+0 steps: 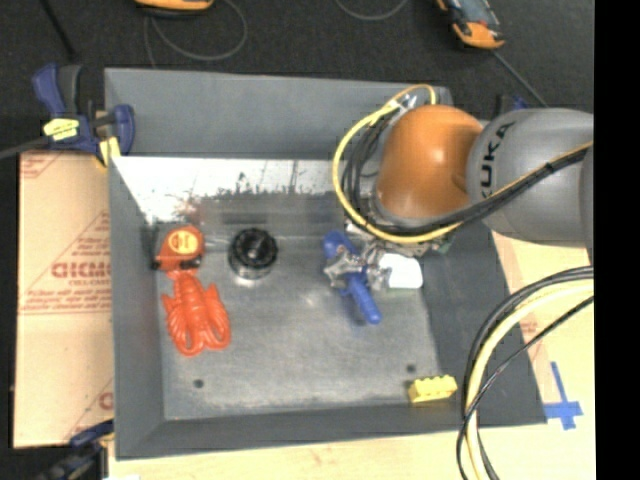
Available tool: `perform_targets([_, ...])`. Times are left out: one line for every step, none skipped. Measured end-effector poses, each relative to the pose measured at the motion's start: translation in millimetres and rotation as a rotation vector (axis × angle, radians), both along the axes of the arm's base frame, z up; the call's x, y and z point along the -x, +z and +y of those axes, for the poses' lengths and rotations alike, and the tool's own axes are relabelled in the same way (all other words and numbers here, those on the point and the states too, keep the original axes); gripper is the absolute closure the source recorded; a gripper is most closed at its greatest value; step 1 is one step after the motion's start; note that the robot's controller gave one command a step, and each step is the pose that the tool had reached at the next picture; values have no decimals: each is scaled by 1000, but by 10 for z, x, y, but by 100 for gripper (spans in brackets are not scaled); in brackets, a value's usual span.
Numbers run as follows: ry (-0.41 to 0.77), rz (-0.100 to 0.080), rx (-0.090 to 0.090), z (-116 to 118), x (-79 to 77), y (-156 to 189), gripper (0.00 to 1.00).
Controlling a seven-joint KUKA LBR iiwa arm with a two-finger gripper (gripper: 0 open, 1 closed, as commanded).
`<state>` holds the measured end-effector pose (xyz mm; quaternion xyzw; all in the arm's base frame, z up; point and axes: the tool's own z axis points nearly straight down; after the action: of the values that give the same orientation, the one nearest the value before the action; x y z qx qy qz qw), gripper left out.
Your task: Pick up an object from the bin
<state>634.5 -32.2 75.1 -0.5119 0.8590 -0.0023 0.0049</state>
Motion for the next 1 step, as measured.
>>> perform_targets([-1, 0, 0, 1, 0, 0, 100])
